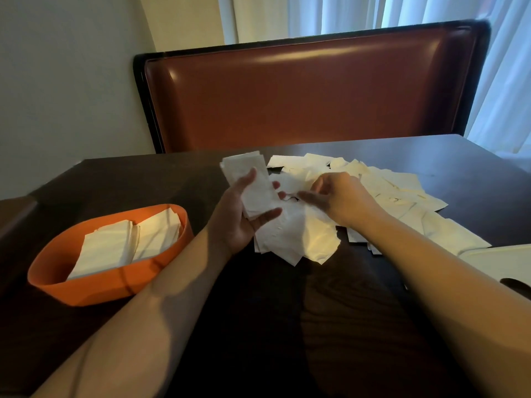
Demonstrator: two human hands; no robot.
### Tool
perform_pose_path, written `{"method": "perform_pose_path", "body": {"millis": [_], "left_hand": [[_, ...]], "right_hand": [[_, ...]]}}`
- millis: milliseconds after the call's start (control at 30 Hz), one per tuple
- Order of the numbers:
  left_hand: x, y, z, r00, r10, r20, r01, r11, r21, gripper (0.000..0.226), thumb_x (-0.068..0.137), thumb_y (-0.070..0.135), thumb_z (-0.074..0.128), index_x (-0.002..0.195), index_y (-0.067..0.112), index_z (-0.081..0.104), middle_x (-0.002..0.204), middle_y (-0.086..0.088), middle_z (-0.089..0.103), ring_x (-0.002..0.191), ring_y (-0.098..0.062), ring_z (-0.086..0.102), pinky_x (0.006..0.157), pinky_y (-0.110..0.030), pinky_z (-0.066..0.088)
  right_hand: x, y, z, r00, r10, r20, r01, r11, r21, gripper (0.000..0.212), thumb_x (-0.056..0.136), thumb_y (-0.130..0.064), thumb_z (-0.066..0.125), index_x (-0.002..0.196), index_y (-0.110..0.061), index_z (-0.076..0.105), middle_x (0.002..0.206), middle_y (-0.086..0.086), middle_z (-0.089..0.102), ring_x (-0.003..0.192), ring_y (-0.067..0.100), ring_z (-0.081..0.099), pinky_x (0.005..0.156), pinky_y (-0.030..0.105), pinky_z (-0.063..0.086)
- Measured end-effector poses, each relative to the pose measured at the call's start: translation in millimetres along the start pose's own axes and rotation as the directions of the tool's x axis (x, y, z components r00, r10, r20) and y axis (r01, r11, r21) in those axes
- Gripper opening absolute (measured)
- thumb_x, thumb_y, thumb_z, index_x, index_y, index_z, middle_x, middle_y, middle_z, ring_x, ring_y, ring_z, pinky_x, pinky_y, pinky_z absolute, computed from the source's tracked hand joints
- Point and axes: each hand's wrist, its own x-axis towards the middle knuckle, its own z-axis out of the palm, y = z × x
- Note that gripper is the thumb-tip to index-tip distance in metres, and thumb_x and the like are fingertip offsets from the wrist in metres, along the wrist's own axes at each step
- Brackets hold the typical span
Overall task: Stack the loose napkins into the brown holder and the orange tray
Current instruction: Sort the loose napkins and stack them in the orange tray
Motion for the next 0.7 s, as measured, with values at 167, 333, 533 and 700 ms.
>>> {"method": "perform_pose_path", "body": {"millis": [167,333,533,700], "left_hand": [[-1.9,0.3,2.7,1.0,0.005,-0.002,-0.005,0.998,-0.067,0.039,0.092,0.047,0.057,0.122,0.023,0.053,0.121,-0.015,0.068,0.103,-0.029,0.071,0.072,-0.038,0.059],[-2.2,0.3,2.0,0.999,0.015,-0.035,-0.017,0.998,-0.065,0.038,0.091,0.044,0.06,0.121,0.022,0.055,0.118,-0.011,0.071,0.103,-0.026,0.07,0.07,-0.035,0.056],[0.1,1.1,1.2,0.998,-0.008,-0.061,0.001,0.994,-0.106,0.039,0.09,0.04,0.064,0.122,0.021,0.053,0.114,-0.012,0.07,0.106,-0.027,0.066,0.082,-0.04,0.056],[1.7,2.4,3.6,0.994,0.003,-0.112,-0.012,0.997,-0.079,0.017,0.093,0.034,0.062,0.105,0.023,0.055,0.099,-0.009,0.069,0.101,-0.023,0.062,0.098,-0.044,0.048]], "right_hand": [[-5.1,-10.0,-1.2,0.981,0.124,0.151,-0.084,0.965,-0.25,0.062,0.075,-0.06,0.074,0.114,-0.014,0.063,0.102,0.0,0.063,0.091,0.017,0.059,0.074,0.03,0.05],[-6.9,-14.9,0.9,0.953,0.18,0.243,-0.133,0.971,-0.198,0.048,0.075,-0.048,0.08,0.105,-0.011,0.069,0.092,0.003,0.065,0.083,0.017,0.059,0.07,0.028,0.05],[-5.7,-13.3,-1.2,0.977,0.059,0.205,-0.074,0.995,0.067,0.017,0.084,-0.026,0.077,0.077,-0.018,0.063,0.083,0.001,0.06,0.076,0.014,0.053,0.063,0.025,0.042],[-2.9,-7.8,-2.0,1.0,-0.029,-0.011,0.031,0.957,0.29,0.007,0.092,-0.022,0.069,0.092,-0.015,0.071,0.088,-0.008,0.065,0.077,0.011,0.057,0.068,0.026,0.045]]}}
